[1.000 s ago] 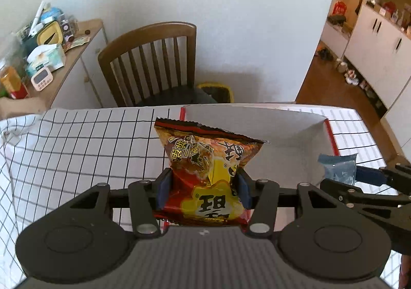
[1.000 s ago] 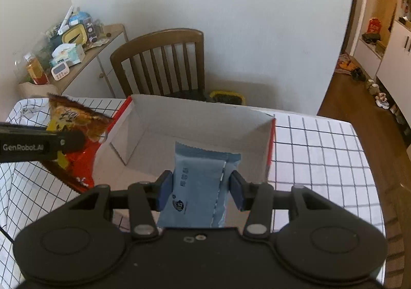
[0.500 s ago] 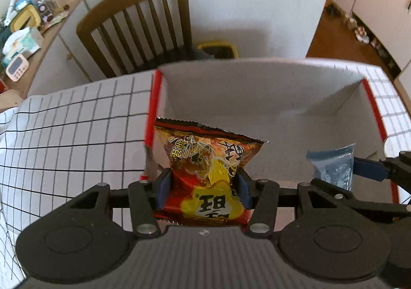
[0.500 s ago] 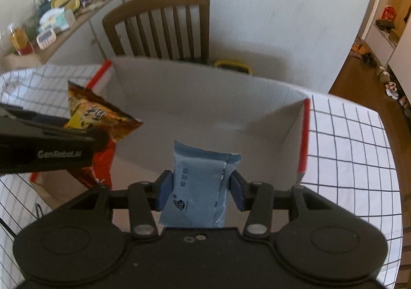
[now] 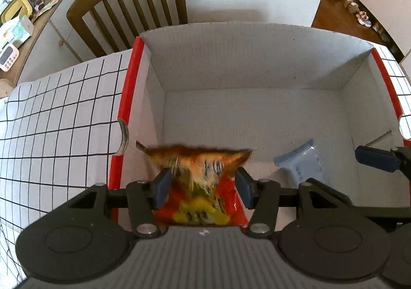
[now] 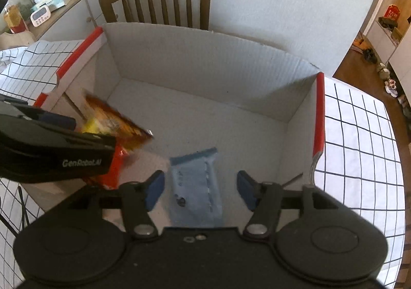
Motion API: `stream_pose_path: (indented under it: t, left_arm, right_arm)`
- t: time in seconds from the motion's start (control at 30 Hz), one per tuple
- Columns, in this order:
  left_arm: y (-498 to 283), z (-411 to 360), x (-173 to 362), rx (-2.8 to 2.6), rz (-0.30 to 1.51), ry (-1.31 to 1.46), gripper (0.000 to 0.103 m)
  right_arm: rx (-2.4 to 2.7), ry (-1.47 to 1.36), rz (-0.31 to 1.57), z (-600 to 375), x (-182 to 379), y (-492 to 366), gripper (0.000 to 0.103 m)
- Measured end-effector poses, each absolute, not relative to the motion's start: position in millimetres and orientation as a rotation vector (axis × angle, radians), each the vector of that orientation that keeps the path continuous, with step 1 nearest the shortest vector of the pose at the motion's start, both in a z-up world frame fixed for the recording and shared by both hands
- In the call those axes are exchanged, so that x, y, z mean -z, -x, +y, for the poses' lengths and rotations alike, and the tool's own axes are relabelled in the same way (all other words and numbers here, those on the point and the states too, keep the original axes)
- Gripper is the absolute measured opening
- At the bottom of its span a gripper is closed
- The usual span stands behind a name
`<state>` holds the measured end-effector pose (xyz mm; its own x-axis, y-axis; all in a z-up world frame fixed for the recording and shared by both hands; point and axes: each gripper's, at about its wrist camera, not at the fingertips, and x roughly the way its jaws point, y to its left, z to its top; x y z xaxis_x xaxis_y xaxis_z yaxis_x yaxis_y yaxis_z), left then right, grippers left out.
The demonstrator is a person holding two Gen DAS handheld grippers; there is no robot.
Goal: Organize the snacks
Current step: 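Carry chip bag and light blue pack into the red box with both tools, then open both tools to release the packs and withdraw from the box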
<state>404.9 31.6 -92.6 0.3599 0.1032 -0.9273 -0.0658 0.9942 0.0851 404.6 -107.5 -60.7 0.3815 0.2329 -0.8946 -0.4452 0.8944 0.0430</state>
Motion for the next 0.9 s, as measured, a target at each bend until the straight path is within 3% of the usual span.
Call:
stream_pose_path:
  t: [0.07, 0.5, 0.77, 0.9]
  left_arm:
    - [-401.7, 30.8, 87.0, -0.110, 1.182, -0.043, 0.062]
    - [-359.5, 35.5, 33.9, -0.081, 1.068, -0.015, 0.062]
    - [-330.2, 43.4, 3.2, -0.079, 1.006, -0.007, 0.063]
    - [-311.3, 47.7, -10.4, -0.066, 0.982, 0.017, 0.069]
  right_arm:
    - [-0.441, 0.220, 1.095, -109.2, 57.4, -404.8, 0.064]
    - [-0.452, 0.166, 1.034, -112.6, 8.1, -382.4, 0.084]
    - [-0.471, 0.158, 0.993, -115.3, -21.5, -355.9, 0.088]
    - [-0.478, 0.156, 0.971, -119.1, -33.6, -340.0, 0.097]
